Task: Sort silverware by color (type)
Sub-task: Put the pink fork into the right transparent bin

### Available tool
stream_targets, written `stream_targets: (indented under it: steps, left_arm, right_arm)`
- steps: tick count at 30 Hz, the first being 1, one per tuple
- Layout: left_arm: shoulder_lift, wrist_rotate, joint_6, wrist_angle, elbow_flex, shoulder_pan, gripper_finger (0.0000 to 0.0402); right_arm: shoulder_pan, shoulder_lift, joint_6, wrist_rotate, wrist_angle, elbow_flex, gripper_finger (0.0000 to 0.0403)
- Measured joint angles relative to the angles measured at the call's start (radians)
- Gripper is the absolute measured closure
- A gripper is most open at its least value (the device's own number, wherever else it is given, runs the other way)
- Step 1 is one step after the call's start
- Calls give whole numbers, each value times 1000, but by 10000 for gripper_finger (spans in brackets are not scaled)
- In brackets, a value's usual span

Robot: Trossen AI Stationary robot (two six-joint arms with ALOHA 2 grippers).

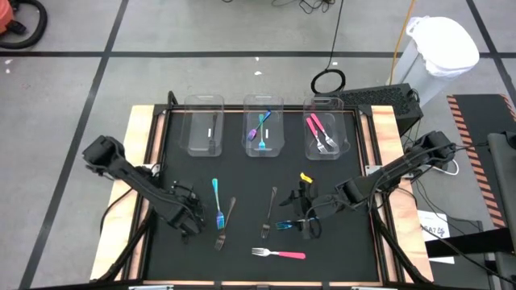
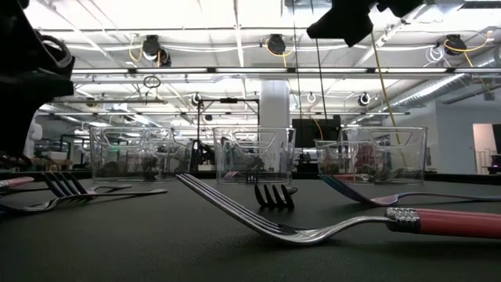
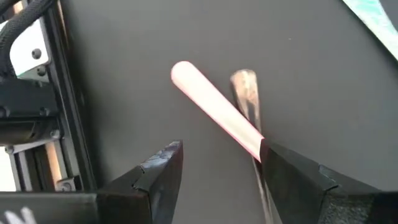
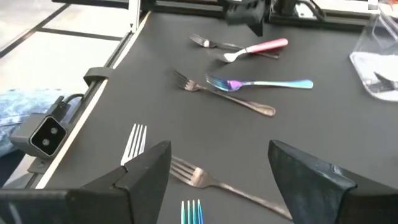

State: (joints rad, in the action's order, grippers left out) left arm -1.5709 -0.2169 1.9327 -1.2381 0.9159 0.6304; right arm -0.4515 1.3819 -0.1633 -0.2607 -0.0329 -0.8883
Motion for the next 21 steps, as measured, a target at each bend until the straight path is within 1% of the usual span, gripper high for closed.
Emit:
stream_targets:
  steps: [7,12,15,19,21]
  left_arm:
    - [-6,0,2,29,-56,-19,185]
    - [-6,0,52,36,-100,-22,185]
    - [-6,-4,52,114,-137,-22,185]
    - [-6,-69,98,188,-161,-22,185]
    - [-6,-101,128,192,-160,-22,185]
  right_arm:
    - [0,0,15,0,-27,0,138]
    - [0,0,7,0,-37,0,138]
    - [0,0,2,0,-40,0,138]
    - [0,0,0,0,-47,0,138]
    - [-1,0,-5,0,-46,0,138]
